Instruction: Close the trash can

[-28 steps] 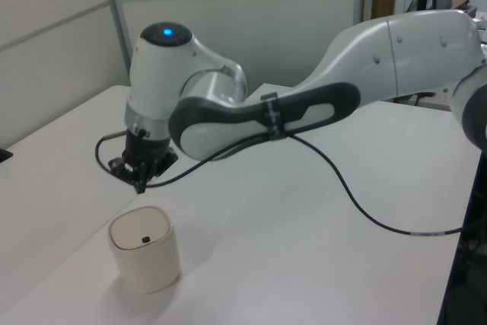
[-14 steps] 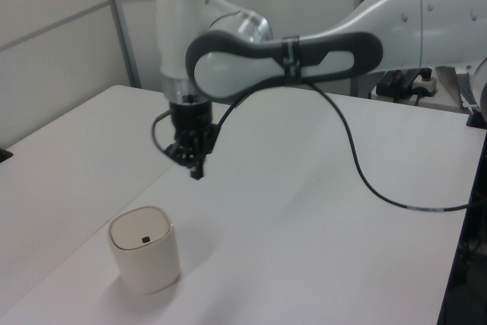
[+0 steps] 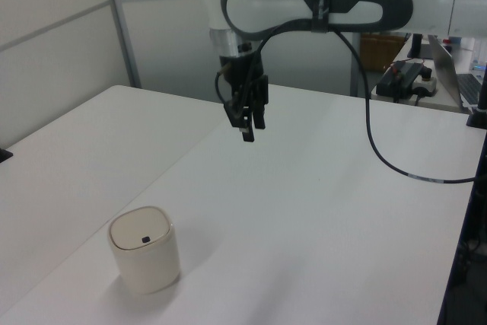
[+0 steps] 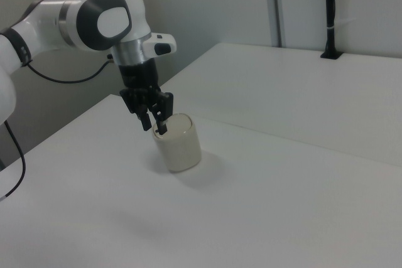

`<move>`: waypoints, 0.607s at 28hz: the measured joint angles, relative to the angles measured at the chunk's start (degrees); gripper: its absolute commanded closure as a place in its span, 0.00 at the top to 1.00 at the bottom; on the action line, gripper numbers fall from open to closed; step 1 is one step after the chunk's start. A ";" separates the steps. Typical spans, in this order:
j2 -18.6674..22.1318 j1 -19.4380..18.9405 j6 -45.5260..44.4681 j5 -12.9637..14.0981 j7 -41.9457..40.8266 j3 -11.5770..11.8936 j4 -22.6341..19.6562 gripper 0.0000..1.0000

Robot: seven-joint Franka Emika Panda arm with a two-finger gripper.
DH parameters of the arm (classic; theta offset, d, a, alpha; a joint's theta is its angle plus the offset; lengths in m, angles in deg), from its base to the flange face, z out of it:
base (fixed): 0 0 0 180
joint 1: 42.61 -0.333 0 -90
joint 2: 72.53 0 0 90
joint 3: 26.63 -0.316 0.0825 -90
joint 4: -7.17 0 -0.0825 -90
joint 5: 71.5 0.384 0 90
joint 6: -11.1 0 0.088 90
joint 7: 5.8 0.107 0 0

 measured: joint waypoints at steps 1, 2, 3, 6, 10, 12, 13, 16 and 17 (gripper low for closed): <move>0.23 0.03 -0.37 0.00 -0.21 0.38 0.00 1.00; 0.43 0.03 -0.72 0.00 -0.39 0.69 0.00 1.00; 0.59 0.04 -0.95 0.00 -0.58 0.89 0.00 1.00; 0.98 0.12 -1.25 -0.12 -0.92 1.14 0.00 1.00; 1.43 0.61 -1.55 -0.34 -1.26 1.15 -0.01 1.00; 1.77 1.02 -2.00 -0.34 -2.13 1.15 0.00 1.00; 1.91 1.21 -2.28 -0.34 -2.38 1.15 -0.01 1.00; 2.29 1.67 -2.92 -0.34 -2.63 1.18 -0.01 1.00; 2.41 1.84 -3.04 -0.34 -2.71 1.18 -0.02 1.00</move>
